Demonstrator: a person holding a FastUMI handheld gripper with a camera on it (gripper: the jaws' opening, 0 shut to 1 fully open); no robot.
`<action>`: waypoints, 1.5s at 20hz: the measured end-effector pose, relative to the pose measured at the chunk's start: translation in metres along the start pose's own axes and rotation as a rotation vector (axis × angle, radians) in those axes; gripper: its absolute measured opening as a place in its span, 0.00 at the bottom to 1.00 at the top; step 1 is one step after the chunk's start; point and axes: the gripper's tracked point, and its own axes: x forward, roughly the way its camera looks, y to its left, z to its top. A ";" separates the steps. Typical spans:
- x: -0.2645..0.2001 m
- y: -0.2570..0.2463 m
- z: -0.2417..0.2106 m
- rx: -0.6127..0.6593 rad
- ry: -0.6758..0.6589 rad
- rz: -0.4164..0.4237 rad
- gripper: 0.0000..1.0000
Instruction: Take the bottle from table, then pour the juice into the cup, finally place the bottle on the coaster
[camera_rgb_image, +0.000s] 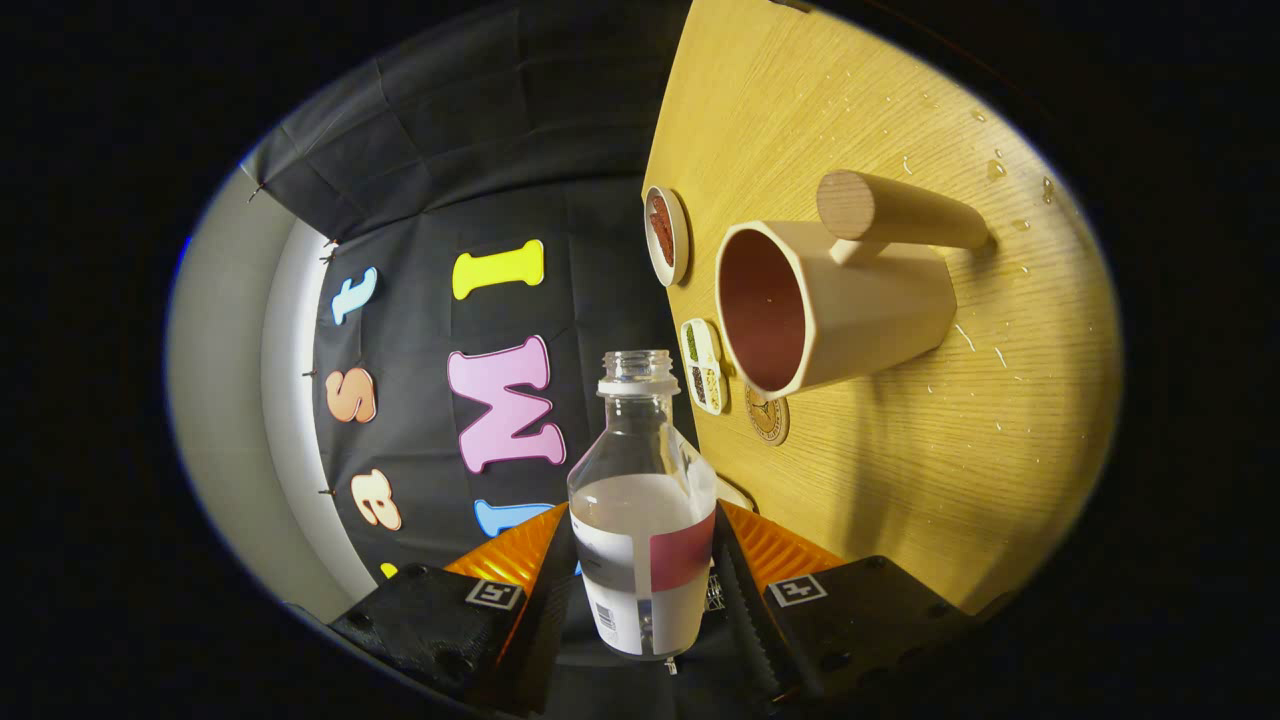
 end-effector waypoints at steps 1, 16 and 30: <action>0.002 -0.003 0.001 0.010 -0.003 0.000 0.74; 0.008 -0.002 0.003 0.125 -0.036 0.007 0.74; 0.010 0.001 0.004 0.181 -0.041 0.013 0.74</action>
